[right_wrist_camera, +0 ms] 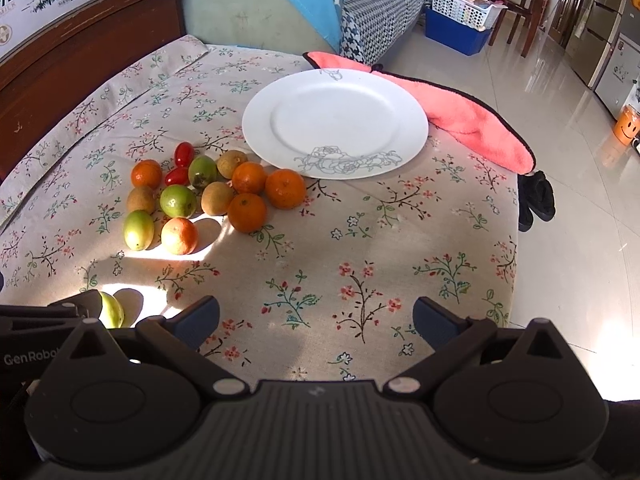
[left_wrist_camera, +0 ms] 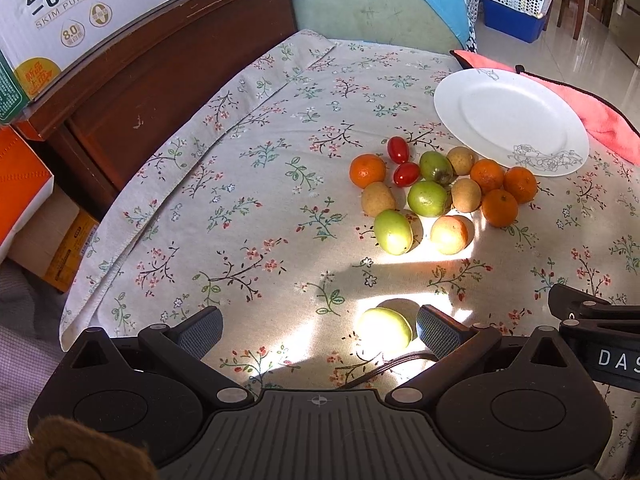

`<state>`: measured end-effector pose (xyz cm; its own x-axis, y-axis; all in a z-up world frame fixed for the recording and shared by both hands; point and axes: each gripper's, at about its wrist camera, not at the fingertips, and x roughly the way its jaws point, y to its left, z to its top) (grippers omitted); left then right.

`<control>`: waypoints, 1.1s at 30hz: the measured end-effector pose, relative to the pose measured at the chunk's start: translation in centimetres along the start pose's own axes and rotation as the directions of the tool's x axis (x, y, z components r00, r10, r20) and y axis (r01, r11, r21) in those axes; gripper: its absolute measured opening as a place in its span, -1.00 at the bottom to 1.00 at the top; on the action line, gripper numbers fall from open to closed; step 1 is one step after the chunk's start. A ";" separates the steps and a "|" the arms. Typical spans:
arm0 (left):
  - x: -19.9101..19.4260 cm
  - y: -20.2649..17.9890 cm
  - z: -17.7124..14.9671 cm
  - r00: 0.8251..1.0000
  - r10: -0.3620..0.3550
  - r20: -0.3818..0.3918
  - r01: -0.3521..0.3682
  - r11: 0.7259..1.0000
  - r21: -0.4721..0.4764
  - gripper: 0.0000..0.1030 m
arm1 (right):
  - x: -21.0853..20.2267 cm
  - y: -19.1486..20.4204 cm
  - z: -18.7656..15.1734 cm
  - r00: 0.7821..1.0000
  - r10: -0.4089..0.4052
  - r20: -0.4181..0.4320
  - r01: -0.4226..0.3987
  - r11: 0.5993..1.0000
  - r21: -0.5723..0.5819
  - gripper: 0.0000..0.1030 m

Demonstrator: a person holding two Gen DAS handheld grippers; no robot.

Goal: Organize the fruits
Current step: 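Move both tools over the fruit pile beside the white plate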

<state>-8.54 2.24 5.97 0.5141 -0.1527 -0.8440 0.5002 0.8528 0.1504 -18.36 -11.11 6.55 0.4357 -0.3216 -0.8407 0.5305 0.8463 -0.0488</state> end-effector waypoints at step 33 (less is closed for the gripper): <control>0.1 0.0 -0.2 1.000 0.001 0.000 -0.001 1.000 -0.013 0.99 | -0.1 0.2 -0.1 1.000 -0.008 0.010 0.008 1.000 -0.006 0.98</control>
<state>-8.59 2.32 5.77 0.5142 -0.1519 -0.8441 0.4910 0.8591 0.1446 -18.31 -10.87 6.55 0.4390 -0.3328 -0.8346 0.5297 0.8461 -0.0588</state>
